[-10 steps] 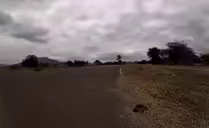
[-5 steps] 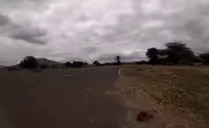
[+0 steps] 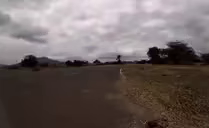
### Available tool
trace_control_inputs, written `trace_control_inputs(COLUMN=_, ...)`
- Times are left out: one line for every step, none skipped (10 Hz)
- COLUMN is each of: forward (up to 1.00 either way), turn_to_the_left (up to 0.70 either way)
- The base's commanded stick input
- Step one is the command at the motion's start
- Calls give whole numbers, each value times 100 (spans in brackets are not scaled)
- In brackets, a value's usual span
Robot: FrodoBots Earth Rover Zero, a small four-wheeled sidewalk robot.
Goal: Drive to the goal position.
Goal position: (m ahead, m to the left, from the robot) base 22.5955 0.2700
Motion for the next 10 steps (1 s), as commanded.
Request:
trace_control_inputs(forward=50, turn_to_the_left=0)
trace_control_inputs(forward=50, turn_to_the_left=0)
trace_control_inputs(forward=50, turn_to_the_left=0)
trace_control_inputs(forward=50, turn_to_the_left=0)
trace_control_inputs(forward=50, turn_to_the_left=0)
trace_control_inputs(forward=50, turn_to_the_left=0)
trace_control_inputs(forward=50, turn_to_the_left=0)
trace_control_inputs(forward=50, turn_to_the_left=0)
trace_control_inputs(forward=50, turn_to_the_left=0)
trace_control_inputs(forward=50, turn_to_the_left=0)
